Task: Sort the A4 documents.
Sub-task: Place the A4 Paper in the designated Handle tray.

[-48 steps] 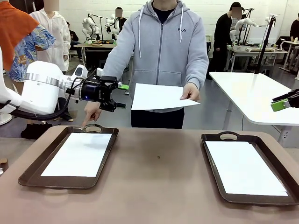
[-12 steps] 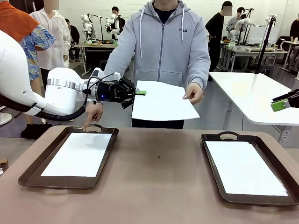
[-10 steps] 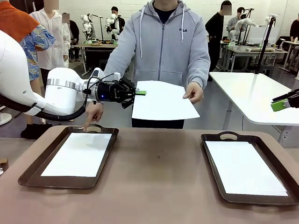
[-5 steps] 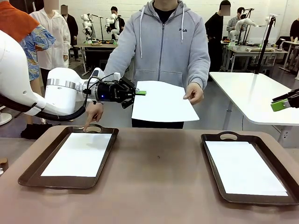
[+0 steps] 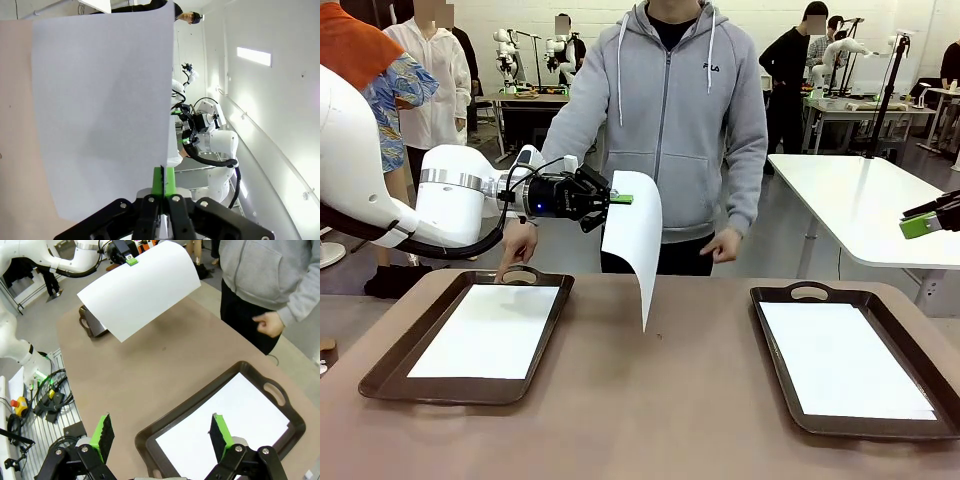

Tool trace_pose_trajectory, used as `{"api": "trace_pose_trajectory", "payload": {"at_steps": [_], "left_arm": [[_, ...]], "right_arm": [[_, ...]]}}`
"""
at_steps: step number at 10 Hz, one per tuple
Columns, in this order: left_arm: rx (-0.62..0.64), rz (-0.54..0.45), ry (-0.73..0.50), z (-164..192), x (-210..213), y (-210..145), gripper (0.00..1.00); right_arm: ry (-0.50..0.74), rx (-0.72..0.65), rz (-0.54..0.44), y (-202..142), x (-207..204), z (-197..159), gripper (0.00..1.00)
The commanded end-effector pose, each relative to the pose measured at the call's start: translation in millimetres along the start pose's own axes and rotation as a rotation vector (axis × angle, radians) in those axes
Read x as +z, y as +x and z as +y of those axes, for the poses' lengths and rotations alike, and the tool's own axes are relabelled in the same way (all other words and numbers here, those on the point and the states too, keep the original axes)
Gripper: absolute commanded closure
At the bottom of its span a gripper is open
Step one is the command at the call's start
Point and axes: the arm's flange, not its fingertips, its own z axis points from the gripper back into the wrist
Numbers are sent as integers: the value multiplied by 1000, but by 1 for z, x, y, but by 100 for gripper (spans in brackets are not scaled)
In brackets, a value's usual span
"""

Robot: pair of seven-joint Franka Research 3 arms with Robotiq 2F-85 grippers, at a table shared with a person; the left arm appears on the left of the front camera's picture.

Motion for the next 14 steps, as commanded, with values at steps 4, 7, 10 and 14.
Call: {"api": "trace_pose_trajectory", "payload": {"at_steps": [4, 7, 10, 14], "left_arm": [[-135, 66, 101, -74, 33, -34, 99], [-36, 122, 262, -74, 77, -39, 99], [94, 140, 375, -54, 122, -34, 99], [86, 211, 485, -38, 162, -48, 99]], "right_arm": [[16, 0, -25, 2, -1, -1, 0], [16, 0, -25, 2, -1, -1, 0], [16, 0, -25, 2, -1, -1, 0], [16, 0, -25, 2, -1, -1, 0]]}}
